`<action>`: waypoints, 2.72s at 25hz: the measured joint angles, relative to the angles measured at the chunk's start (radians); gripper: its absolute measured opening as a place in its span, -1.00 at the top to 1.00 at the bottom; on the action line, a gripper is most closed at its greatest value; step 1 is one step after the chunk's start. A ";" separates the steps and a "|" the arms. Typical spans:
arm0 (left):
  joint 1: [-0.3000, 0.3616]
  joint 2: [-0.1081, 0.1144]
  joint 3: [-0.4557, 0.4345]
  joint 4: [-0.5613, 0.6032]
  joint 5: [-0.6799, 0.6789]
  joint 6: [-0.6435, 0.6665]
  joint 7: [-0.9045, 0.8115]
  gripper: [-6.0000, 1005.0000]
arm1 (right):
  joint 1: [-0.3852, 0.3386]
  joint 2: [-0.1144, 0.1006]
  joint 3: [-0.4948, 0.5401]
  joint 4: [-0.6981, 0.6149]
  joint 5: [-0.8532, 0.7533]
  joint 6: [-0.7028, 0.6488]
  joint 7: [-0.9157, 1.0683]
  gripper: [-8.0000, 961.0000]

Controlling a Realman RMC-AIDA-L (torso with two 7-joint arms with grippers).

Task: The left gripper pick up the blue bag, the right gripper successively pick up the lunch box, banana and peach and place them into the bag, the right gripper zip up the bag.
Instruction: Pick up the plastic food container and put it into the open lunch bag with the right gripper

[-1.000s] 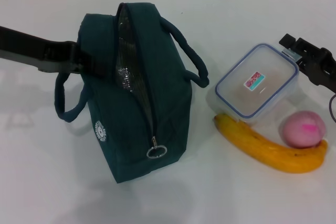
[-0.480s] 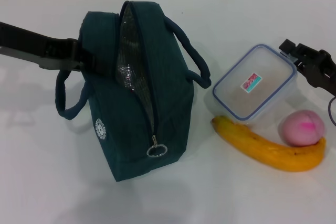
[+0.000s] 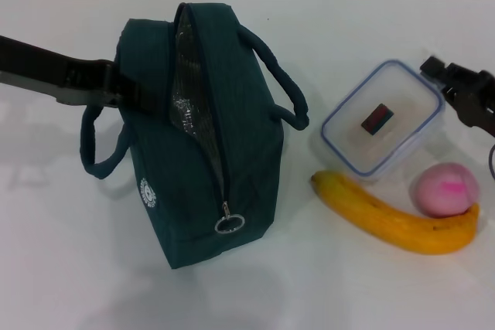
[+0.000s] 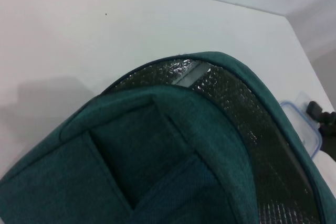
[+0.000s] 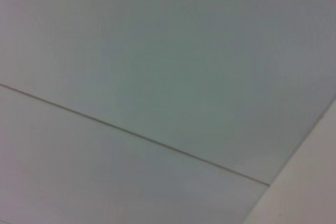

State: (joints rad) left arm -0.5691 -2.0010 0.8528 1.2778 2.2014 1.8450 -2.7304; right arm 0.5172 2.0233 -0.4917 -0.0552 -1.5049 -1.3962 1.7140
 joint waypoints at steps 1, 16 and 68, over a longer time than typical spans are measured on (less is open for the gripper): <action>0.000 0.000 0.000 0.000 0.000 0.000 0.000 0.92 | -0.002 0.000 0.000 0.000 0.010 -0.010 -0.001 0.79; -0.005 -0.002 0.000 0.000 -0.018 0.005 0.000 0.92 | -0.009 -0.002 0.008 -0.001 0.124 -0.147 0.000 0.76; -0.074 0.001 0.042 -0.104 -0.057 -0.018 0.055 0.92 | 0.309 0.005 -0.234 0.055 0.210 -0.193 0.072 0.67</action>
State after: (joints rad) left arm -0.6430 -1.9997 0.8947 1.1734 2.1444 1.8271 -2.6750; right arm 0.8265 2.0279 -0.7261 0.0002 -1.2952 -1.5895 1.7859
